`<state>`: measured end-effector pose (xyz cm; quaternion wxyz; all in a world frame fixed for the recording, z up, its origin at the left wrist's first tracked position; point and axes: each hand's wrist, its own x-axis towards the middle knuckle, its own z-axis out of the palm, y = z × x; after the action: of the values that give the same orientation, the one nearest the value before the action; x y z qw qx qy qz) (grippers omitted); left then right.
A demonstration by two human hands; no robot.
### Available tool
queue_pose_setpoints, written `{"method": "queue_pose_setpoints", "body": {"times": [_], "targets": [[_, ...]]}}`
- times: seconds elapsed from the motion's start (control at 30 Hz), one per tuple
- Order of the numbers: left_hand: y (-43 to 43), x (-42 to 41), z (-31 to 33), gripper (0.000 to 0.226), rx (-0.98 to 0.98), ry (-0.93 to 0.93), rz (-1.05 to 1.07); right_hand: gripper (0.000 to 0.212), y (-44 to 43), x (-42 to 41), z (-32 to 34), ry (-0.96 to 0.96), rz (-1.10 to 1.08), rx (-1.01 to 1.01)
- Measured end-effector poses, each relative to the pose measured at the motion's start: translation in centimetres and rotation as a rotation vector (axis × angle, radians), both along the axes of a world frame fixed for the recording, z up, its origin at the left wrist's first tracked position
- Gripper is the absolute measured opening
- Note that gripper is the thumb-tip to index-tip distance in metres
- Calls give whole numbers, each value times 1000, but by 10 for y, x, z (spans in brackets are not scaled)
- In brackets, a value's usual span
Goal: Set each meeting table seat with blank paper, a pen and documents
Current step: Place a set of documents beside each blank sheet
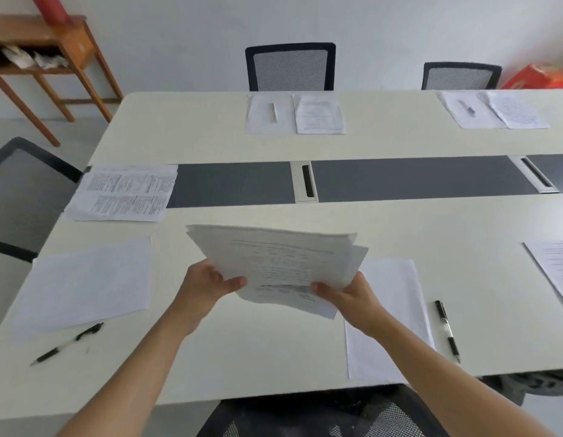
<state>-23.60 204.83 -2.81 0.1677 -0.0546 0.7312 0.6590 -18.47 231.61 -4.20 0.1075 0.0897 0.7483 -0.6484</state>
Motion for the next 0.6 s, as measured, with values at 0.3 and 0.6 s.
{"method": "queue_pose_setpoints", "body": {"times": [0.3,0.6], "targets": [[22,22,-37,24,-239,-10,-104,14,3,0,-43,-155,-12,128],[14,31,-57,23,-488,-128,11,9,1,-17,-79,-368,-95,156]]}}
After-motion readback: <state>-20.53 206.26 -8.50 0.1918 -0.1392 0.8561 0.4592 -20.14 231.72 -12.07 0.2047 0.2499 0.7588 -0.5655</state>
